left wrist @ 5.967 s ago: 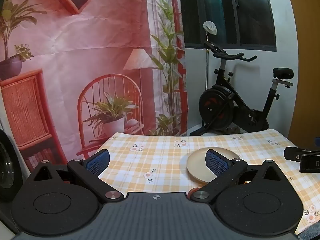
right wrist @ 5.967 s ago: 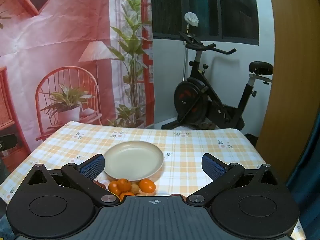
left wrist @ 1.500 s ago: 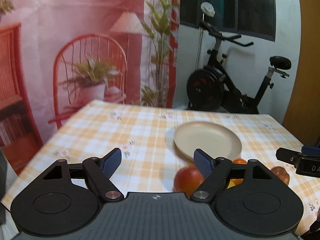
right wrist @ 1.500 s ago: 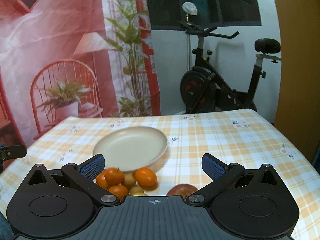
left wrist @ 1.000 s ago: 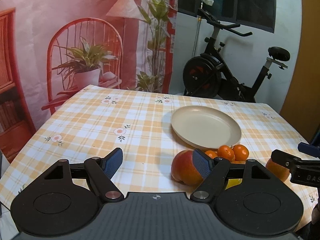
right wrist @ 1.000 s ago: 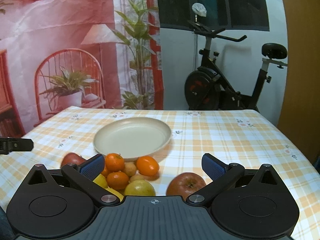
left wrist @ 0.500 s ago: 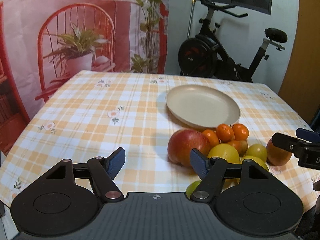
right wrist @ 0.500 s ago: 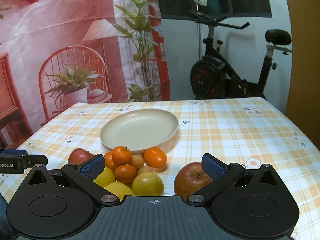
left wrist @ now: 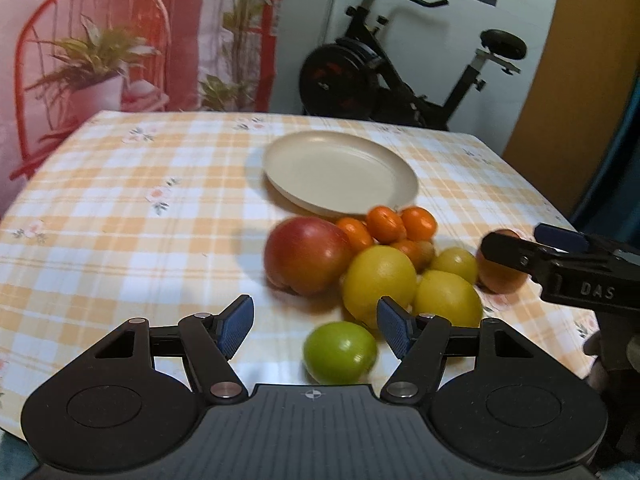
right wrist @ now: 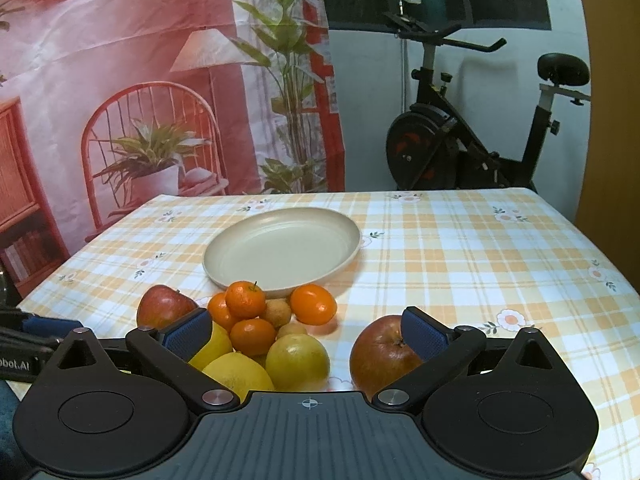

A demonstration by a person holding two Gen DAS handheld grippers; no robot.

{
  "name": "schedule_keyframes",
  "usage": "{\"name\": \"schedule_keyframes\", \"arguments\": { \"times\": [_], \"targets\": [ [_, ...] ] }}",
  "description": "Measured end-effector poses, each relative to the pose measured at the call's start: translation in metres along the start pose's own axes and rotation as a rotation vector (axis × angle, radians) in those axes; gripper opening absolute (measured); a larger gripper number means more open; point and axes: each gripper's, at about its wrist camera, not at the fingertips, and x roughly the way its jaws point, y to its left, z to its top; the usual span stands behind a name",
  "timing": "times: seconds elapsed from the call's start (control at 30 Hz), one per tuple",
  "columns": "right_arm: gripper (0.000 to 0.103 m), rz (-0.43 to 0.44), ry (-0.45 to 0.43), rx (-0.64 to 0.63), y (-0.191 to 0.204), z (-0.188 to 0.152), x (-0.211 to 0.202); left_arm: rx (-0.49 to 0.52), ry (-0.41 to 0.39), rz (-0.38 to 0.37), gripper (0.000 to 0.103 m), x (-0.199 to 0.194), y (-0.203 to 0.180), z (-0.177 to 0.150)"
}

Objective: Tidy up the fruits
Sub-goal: 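Move the left tool toward the green apple in front of the fruit pile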

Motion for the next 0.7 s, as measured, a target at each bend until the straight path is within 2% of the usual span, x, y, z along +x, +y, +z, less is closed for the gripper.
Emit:
{"name": "schedule_keyframes", "arguments": {
  "times": [0.2, 0.7],
  "targets": [
    [0.1, 0.013, 0.005, 0.01, -0.001, -0.001, 0.001, 0.026, 0.041, -0.041, 0.07, 0.008, -0.007, -0.005],
    [0.099, 0.024, 0.013, 0.024, -0.003, -0.002, 0.002, -0.018, 0.116, -0.083, 0.063, 0.023, 0.001, -0.011]
  ]
}}
